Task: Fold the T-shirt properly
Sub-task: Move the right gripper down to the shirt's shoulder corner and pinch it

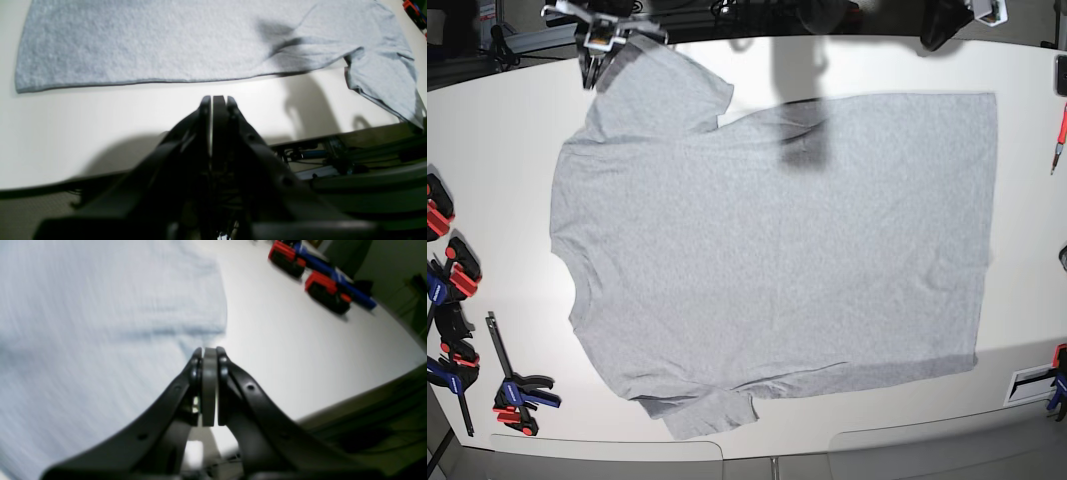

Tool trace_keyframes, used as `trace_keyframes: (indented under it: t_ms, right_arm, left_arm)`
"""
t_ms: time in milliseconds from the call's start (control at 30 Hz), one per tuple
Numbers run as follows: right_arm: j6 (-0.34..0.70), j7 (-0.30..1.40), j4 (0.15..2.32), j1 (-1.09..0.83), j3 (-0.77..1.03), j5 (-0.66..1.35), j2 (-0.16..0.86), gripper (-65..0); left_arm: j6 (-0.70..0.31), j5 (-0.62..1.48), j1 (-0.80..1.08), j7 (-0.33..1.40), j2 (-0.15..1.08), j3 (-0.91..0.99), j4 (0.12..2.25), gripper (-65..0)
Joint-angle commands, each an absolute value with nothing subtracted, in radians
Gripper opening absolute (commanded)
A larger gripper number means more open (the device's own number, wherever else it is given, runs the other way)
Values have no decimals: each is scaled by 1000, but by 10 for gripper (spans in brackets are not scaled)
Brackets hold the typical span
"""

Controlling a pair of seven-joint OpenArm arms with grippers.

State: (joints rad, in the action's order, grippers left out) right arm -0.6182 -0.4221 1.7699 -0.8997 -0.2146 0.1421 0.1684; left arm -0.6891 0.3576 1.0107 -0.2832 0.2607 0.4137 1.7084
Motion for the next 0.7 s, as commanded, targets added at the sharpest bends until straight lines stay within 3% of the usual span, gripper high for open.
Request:
trace_keyframes:
  t_ms: [0, 167, 333, 433, 567, 667]
  right_arm:
    - [-596, -449, 1829, -912, -214, 165, 163, -650]
    - [-482, -387, 1983, -911, -187, 380, 102, -650]
    - [-279, -235, 2006, -912, -62, 559, 26, -650]
    - [-20, -97, 2006, -914, 57, 624, 19, -650]
    - [429, 57, 2006, -911, 285, 825, 19, -650]
    - [614, 169, 2006, -908, 458, 1017, 20, -650]
  left_arm:
    - [-698, 368, 1028, -299, 267, 420, 1723, -650]
    - [-698, 368, 1028, -278, 267, 420, 1723, -650]
    - [-698, 368, 1028, -277, 293, 420, 1723, -650]
    - [-698, 368, 1028, -277, 319, 420, 1723, -650]
    - [-698, 368, 1028, -277, 334, 420, 1723, -650]
    - [-698, 368, 1028, -278, 333, 420, 1723, -650]
